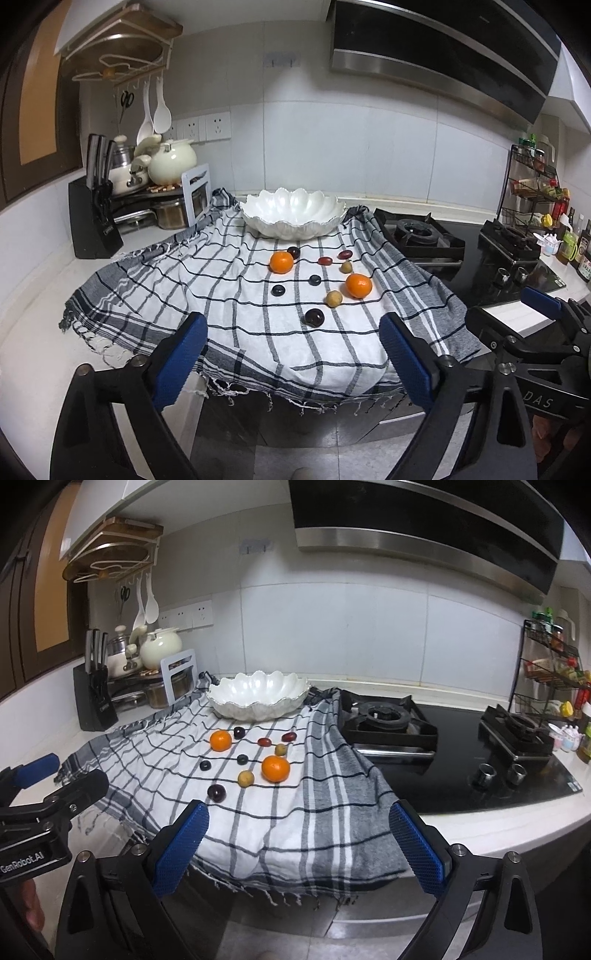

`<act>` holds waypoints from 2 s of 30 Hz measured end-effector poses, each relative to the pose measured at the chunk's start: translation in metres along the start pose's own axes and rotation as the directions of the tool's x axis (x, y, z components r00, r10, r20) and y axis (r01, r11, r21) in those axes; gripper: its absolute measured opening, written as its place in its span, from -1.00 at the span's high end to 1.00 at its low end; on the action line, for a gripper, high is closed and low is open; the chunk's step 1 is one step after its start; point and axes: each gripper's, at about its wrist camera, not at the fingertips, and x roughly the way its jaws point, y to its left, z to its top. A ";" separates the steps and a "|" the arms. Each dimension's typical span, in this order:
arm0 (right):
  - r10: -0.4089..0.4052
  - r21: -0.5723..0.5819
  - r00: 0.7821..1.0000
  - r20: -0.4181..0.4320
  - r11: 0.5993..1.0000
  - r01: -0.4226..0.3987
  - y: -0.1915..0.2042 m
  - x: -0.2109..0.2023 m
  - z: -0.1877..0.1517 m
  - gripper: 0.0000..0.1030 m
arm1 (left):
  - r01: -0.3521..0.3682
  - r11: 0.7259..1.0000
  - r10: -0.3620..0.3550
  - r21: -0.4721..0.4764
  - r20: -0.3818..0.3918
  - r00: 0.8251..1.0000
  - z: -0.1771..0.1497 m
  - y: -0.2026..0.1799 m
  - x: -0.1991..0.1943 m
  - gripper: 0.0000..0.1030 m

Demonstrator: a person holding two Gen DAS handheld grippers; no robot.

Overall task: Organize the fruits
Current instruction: 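Grasp the dark plum with the left tool while the right tool grasps the large mandarin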

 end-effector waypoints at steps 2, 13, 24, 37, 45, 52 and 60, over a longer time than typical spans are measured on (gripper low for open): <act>0.008 -0.008 1.000 -0.008 1.000 -0.008 0.002 0.014 0.003 -0.89 | 0.008 1.000 -0.008 -0.002 -0.015 1.000 0.003 0.002 0.012 -0.71; 0.062 -0.033 0.996 -0.071 0.997 -0.065 0.016 0.091 0.026 -0.68 | 0.035 0.999 -0.034 0.019 -0.077 0.996 0.017 0.009 0.080 -0.46; 0.142 -0.064 0.973 -0.181 0.986 -0.155 0.013 0.152 0.029 -0.53 | 0.040 0.999 -0.045 -0.027 -0.184 0.982 0.009 -0.001 0.129 -0.27; 0.300 -0.132 0.910 -0.288 0.928 -0.348 0.000 0.227 0.024 -0.38 | -0.093 0.988 0.059 -0.122 -0.259 0.964 -0.013 -0.027 0.175 -0.05; 0.353 -0.152 0.873 -0.336 0.895 -0.420 0.000 0.253 0.020 -0.30 | -0.143 0.977 0.093 -0.159 -0.291 0.952 -0.024 -0.031 0.194 0.05; 0.375 -0.140 0.855 -0.359 0.884 -0.447 -0.002 0.265 0.019 -0.19 | -0.150 0.975 0.094 -0.165 -0.305 0.948 -0.027 -0.036 0.207 0.13; 0.405 -0.129 0.839 -0.363 0.870 -0.476 -0.004 0.270 0.018 0.02 | -0.160 0.974 0.103 -0.158 -0.317 0.943 -0.029 -0.040 0.215 0.41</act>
